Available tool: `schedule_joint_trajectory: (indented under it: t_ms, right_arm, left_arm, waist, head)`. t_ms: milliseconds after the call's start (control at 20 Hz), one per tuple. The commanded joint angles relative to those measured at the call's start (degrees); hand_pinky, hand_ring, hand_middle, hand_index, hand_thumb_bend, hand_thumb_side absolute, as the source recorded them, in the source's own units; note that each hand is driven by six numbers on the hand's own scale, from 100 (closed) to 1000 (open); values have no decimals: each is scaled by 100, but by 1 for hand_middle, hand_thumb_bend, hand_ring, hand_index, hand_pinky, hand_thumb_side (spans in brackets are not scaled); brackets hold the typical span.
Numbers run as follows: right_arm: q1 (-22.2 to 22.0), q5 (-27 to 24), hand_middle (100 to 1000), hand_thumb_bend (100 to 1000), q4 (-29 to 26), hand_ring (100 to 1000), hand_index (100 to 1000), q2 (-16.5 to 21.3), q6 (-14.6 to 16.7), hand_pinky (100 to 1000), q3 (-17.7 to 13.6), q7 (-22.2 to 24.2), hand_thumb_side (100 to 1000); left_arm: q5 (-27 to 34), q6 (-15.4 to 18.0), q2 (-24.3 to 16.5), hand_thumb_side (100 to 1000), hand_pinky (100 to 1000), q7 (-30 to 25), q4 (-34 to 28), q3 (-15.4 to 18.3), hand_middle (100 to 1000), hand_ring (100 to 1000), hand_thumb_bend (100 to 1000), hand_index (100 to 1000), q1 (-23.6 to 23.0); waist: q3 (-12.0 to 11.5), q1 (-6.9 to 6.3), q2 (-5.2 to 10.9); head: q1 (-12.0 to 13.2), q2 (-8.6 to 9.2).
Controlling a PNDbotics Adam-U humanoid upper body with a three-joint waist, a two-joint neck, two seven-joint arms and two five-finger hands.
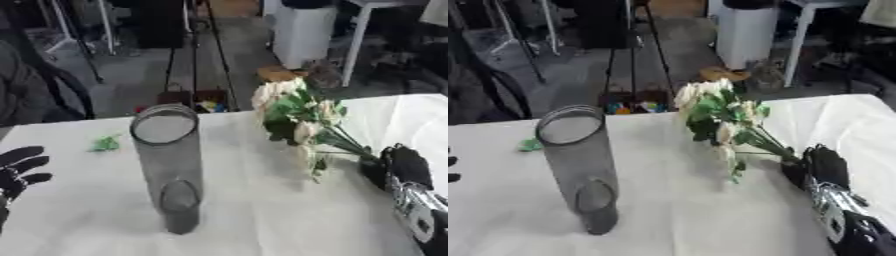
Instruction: Arrange flowers into the vase.
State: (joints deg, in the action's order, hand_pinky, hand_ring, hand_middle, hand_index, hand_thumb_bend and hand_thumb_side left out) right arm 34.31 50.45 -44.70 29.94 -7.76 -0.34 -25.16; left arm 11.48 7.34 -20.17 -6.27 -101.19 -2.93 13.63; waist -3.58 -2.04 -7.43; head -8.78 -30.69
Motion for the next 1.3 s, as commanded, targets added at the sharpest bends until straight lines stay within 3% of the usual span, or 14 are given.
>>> schedule_joint_trajectory:
  t_ms: [50, 600, 1050, 1100, 1150, 1300]
  right_arm:
    - [100, -171, 100, 100, -204, 100, 100, 214, 39, 100, -50, -40, 846]
    - [197, -639, 100, 100, -976, 100, 100, 460, -24, 100, -85, 258, 843]
    - [562, -839, 100, 100, -1559, 100, 100, 830, -33, 100, -21, 406, 856]
    - [618, -848, 100, 100, -1603, 100, 100, 867, -25, 100, -7, 417, 1000]
    - [676, -855, 100, 100, -1649, 100, 100, 900, -13, 100, 7, 426, 855]
    - [862, -865, 100, 100, -1776, 100, 100, 983, 16, 100, 64, 467, 840]
  left_arm:
    - [19, 15, -100, 776, 760, 2, -72, 46, 791, 827, 1000, 821, 68]
    - [10, 17, -136, 778, 760, 19, -68, 62, 791, 827, 1000, 820, 51]
    - [2, 15, -177, 779, 760, 18, -62, 57, 790, 827, 1000, 820, 40]
    - [2, 15, -181, 779, 760, 16, -61, 55, 790, 827, 1000, 820, 42]
    - [-1, 14, -185, 780, 760, 15, -61, 53, 790, 827, 1000, 820, 42]
    - [-2, 13, -201, 780, 760, 11, -59, 47, 790, 827, 1000, 820, 41]
  waist:
    - [7, 30, 94]
    - [56, 89, 159]
    - [69, 165, 222]
    - [64, 177, 230]
    - [57, 189, 239]
    - [34, 221, 266]
  head:
    - [21, -44]
    - [67, -46]
    - [96, -64]
    - [98, -61]
    - [100, -58]
    - [100, -60]
